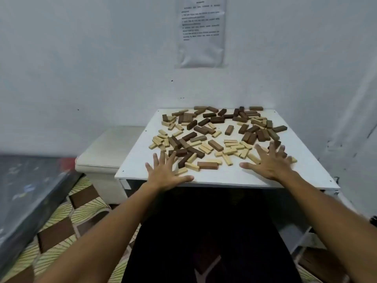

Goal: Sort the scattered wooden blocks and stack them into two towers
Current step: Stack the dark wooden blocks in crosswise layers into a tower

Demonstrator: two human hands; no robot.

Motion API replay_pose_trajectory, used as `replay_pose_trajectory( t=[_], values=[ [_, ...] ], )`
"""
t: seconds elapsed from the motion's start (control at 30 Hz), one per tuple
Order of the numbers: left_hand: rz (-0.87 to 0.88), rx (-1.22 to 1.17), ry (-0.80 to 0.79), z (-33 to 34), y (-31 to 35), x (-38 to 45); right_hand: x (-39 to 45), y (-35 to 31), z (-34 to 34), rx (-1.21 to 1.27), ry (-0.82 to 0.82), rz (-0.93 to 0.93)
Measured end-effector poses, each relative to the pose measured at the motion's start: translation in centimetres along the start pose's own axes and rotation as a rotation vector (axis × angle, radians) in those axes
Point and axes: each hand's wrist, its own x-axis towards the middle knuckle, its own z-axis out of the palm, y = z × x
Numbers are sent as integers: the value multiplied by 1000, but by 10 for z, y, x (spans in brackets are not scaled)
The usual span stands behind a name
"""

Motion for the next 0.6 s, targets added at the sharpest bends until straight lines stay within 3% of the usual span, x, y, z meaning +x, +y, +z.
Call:
replay_pose_trajectory(
  t=[0.1,0.3,0.6],
  values=[
    [37,75,-52,-1,2,29,26,-11,4,9,-19,-11],
    [124,74,-17,3,6,95,81,-46,25,-38,85,-117],
    [201,106,17,3,4,140,111,-66,29,-37,94,-207]
  ],
)
